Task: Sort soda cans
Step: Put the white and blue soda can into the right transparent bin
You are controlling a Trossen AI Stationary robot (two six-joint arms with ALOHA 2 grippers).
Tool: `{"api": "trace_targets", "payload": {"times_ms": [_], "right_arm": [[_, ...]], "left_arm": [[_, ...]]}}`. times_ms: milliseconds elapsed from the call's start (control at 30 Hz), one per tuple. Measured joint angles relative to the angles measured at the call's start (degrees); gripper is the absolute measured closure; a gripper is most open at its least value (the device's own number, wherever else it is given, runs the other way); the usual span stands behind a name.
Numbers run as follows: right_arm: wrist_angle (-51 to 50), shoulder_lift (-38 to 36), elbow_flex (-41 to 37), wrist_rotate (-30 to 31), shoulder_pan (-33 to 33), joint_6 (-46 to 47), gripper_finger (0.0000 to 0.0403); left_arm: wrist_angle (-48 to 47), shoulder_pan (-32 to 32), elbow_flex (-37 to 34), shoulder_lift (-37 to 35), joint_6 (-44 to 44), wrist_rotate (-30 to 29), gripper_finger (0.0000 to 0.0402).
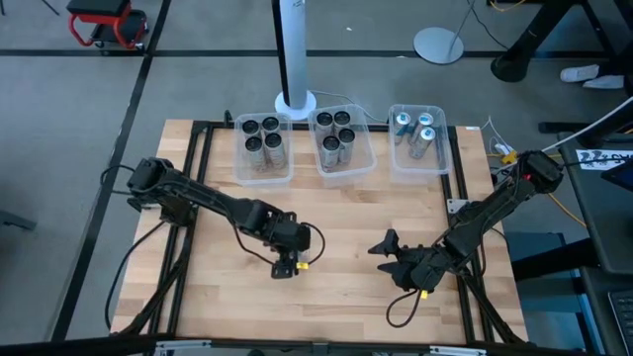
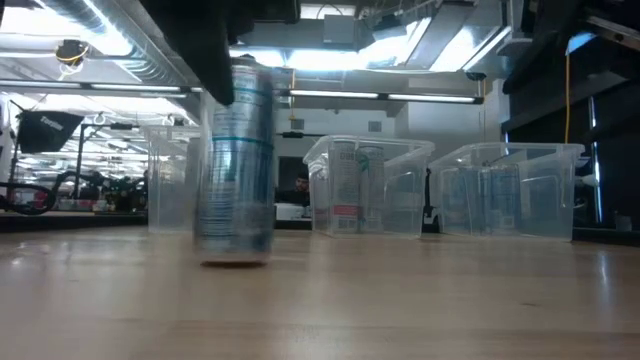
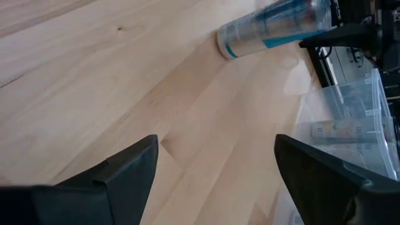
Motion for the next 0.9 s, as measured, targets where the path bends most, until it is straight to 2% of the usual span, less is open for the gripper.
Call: {"api": "trace_targets", "payload": {"times_ms": [267, 467, 800, 900], "right_arm": [[0.0, 0.0, 0.0, 0.1, 0.0, 0.0, 0.0084], [0.2, 0.0, 0.0, 0.2, 0.0, 0.0, 0.0084], [3.9, -0.1, 0.0, 1.7, -0.4, -0.1, 0.0082], [5.1, -0.1, 0.0, 1.0, -1.4, -0.1, 0.0063]], "left_arm": [[2.2, 0.0, 0.0, -0.1, 1.1, -0.2, 0.0081], [-1.1, -0.7, 0.0, -3.0, 1.2, -0.5, 0.0079], [-7.9, -6.1, 0.1, -14.2, -1.6, -11.3, 0.0078], [-9.8, -9.4, 0.1, -17.3, -3.1, -16.9, 0.0078]]}}
